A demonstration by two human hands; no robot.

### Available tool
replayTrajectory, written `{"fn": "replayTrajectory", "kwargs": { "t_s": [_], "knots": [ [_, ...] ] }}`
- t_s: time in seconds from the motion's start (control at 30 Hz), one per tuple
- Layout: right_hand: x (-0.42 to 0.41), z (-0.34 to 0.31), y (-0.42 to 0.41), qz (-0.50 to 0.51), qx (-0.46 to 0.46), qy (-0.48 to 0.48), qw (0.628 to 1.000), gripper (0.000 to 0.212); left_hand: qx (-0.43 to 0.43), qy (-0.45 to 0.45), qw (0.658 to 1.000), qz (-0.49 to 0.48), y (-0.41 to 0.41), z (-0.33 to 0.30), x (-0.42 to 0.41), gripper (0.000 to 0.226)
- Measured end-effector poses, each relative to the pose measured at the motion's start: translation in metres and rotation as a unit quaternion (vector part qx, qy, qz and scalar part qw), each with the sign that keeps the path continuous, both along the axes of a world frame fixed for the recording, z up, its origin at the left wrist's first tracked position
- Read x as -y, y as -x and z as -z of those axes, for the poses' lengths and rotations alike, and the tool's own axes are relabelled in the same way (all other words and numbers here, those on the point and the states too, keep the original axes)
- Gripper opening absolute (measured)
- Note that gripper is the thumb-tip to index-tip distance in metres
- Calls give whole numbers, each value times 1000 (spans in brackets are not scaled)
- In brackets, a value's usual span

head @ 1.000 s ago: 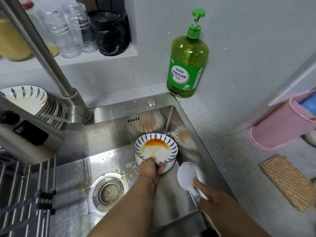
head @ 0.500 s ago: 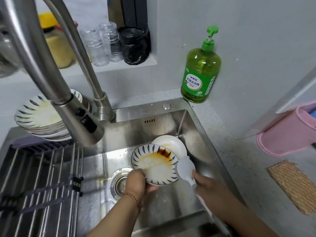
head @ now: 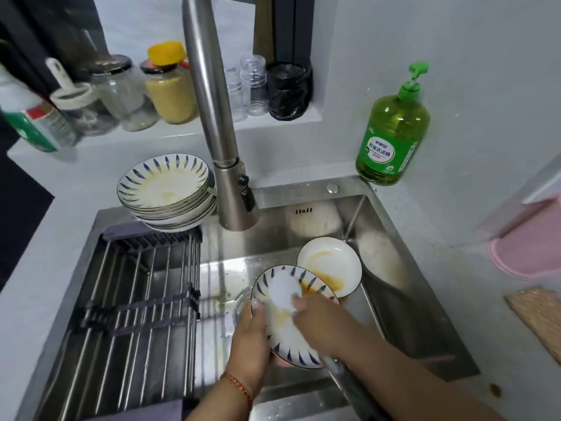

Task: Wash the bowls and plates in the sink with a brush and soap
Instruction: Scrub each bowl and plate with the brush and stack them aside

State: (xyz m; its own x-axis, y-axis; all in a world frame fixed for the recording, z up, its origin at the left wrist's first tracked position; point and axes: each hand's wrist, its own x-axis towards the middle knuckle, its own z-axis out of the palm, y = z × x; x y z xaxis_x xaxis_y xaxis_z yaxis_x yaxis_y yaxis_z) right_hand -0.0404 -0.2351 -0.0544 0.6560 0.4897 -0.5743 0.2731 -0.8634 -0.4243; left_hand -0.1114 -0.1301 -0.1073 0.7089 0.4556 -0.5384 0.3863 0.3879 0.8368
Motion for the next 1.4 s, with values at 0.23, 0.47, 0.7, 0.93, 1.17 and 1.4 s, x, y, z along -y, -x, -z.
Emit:
{"fn": "replayTrajectory", "kwargs": {
  "t_s": [0.23,0.47,0.7,0.93,1.17,1.4],
  "knots": [
    [25,4,21,28,-90,28,995,38,28,14,998,-53,12,-11,-32,33],
    [-10,-5,-7,61,21,-11,998,38,24,53,998,-7,17,-15,-22,38],
    [-28,-7,5,26,65,-40,997,38,25,67,997,-1,21,-16,-29,44],
    [-31,-9,8,47,76,-65,994,39,22,44,999,3,24,-21,-36,41],
    [-29,-29,40,-120,-12,-86,989,12,2,46,998,-48,25,-18,-49,43],
    [8,-24,29,-124,-26,106,986,30,53,17,997,-52,27,-26,-64,38]
  ]
}}
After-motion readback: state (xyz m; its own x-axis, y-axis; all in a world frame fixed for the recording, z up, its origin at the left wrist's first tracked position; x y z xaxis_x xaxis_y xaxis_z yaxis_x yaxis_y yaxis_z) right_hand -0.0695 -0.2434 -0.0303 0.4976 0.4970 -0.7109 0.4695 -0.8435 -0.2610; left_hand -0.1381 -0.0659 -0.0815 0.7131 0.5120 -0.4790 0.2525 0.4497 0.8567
